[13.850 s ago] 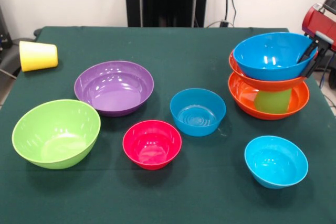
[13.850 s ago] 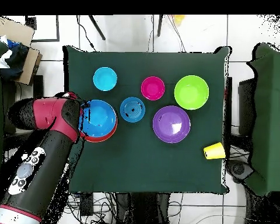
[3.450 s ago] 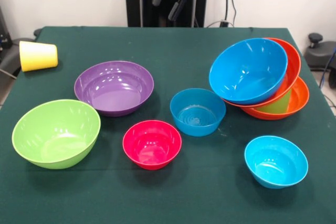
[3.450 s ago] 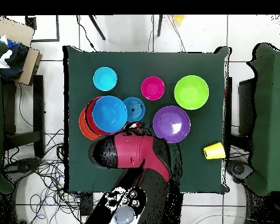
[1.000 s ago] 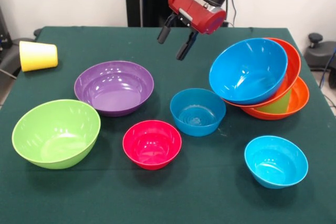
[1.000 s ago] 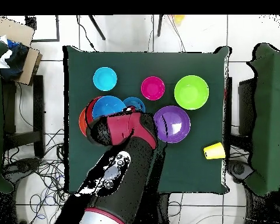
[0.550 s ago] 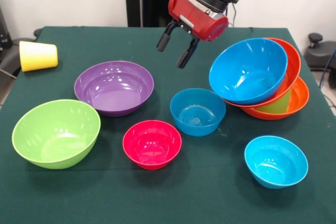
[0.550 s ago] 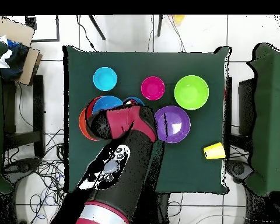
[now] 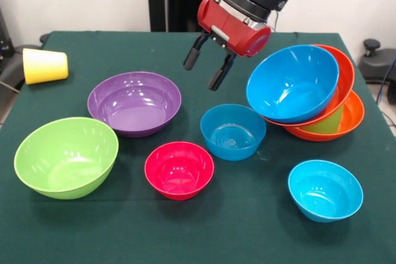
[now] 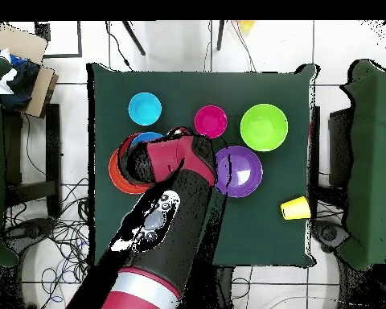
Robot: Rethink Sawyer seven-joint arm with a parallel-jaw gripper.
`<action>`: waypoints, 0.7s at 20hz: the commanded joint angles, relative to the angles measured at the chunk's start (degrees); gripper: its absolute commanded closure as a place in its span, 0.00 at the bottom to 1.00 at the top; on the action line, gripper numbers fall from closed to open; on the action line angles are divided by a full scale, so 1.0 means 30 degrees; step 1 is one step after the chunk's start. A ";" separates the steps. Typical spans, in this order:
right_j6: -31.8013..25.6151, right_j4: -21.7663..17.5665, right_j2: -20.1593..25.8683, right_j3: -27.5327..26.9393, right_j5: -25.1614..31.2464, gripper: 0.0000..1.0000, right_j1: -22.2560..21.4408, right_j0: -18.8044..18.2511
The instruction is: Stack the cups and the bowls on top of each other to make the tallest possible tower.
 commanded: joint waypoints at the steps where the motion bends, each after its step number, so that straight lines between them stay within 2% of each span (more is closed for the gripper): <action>1: -0.0013 0.0024 0.1770 -0.1224 0.0536 0.00 0.0801 -0.0411; 8: 0.0438 0.0105 0.1616 -0.2078 0.0301 0.00 0.1571 -0.0310; 14: 0.0949 0.0379 0.1303 -0.2334 0.0833 0.00 0.1668 0.0102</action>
